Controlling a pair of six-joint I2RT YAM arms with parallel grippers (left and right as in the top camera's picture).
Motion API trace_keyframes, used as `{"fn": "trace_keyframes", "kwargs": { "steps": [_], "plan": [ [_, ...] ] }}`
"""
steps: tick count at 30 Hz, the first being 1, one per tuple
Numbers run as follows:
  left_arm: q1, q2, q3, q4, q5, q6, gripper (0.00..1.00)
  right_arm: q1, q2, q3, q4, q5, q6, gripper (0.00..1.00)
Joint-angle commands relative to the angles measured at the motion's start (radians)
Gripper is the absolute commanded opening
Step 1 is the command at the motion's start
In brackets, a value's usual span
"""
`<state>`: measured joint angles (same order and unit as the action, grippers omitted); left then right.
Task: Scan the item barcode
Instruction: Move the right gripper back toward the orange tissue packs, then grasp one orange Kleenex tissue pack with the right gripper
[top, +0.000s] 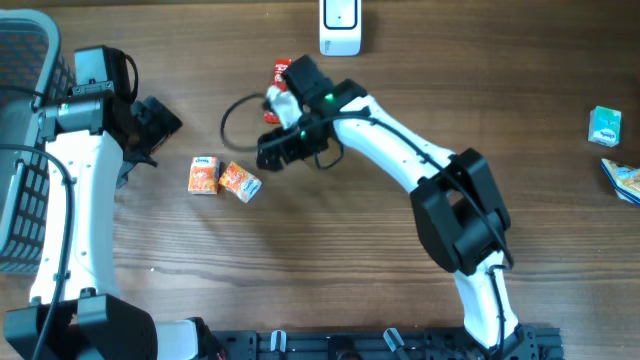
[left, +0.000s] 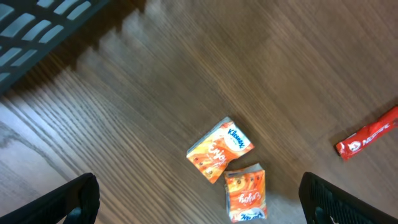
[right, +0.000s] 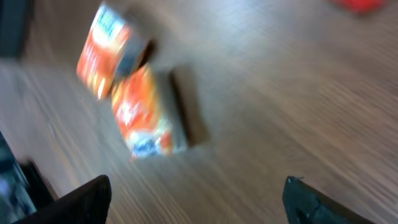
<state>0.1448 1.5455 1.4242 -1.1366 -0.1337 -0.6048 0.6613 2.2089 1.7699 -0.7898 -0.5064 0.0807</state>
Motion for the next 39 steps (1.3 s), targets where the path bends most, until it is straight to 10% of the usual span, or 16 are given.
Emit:
{"fn": "trace_keyframes", "kwargs": {
  "steps": [1, 17, 24, 31, 39],
  "plan": [
    [0.005, 0.007, 0.0, 0.004, -0.018, -0.013, 1.0, 0.055, 0.02, 0.019, -0.02, 0.01, -0.245, 0.9],
    [0.063, 0.007, 0.0, 0.011, -0.014, -0.043, 1.0, 0.323, -0.008, 0.019, 0.023, 0.434, -0.39, 0.96],
    [0.063, 0.007, 0.0, 0.006, -0.014, -0.031, 1.0, 0.337, -0.007, 0.015, 0.131, 0.607, -0.165, 1.0],
    [0.063, 0.007, 0.0, -0.005, -0.014, -0.031, 1.0, 0.215, -0.007, 0.015, 0.15, 0.412, 0.106, 0.99],
    [0.063, 0.007, 0.0, -0.005, -0.014, -0.032, 1.0, 0.051, 0.016, 0.015, 0.15, -0.038, 0.071, 0.93]
  ]
}}
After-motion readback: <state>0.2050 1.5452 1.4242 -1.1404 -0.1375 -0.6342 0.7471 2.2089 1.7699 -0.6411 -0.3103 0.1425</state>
